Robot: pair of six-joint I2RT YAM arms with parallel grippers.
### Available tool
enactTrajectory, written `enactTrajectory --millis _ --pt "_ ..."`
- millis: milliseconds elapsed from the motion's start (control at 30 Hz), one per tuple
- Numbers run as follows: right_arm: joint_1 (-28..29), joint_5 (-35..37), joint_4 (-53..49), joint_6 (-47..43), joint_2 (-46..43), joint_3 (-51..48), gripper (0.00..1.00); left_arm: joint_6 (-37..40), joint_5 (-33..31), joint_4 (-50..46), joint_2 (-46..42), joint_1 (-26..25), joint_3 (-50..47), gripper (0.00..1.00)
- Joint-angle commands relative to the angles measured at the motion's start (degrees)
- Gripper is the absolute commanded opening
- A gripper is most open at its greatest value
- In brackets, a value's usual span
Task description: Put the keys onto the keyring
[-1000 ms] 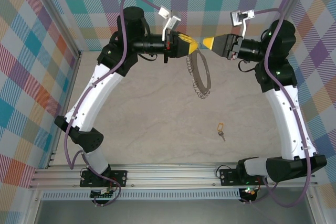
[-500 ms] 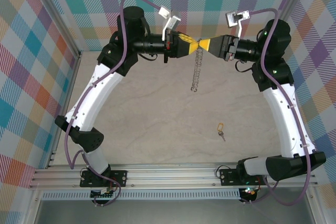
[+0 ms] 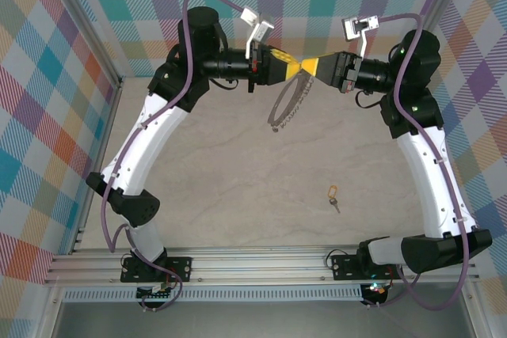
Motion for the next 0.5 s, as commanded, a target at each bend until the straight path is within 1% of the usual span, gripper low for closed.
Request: enactTrajectory --millis 0,133,200,367,400,433,467 --pt "0.9 -0.9 2.1 -0.5 -0.7 -1.7 0.00 -0.9 0.3 1.6 1.1 -0.7 2.9 0.00" --pt "1.0 -1.2 3.3 -0.4 -0.5 -2.0 0.00 -1.2 0.8 1.6 1.9 -0.7 4.3 0.00" --pt "1.0 -1.1 2.5 -1.0 -0.5 -2.1 0.12 -1.2 0.6 1.3 2.1 -0.7 4.7 0.00" --pt "0.9 -0.8 2.0 -1.8 -1.0 -3.3 0.16 -1.3 0.5 1.1 2.7 -0.7 5.4 0.00" --pt "1.0 -0.8 1.6 -2.0 -1.1 -3.4 0.15 -1.3 0.5 1.1 2.7 -0.7 5.5 0.00" --pt "1.0 -0.7 1.2 -2.4 -1.2 -3.5 0.12 -1.3 0.5 1.2 2.8 -0.7 5.5 0.00" --pt "1.0 -0.6 0.8 -2.7 -1.3 -3.6 0.05 -1.3 0.2 1.1 2.9 -0.7 5.6 0.00"
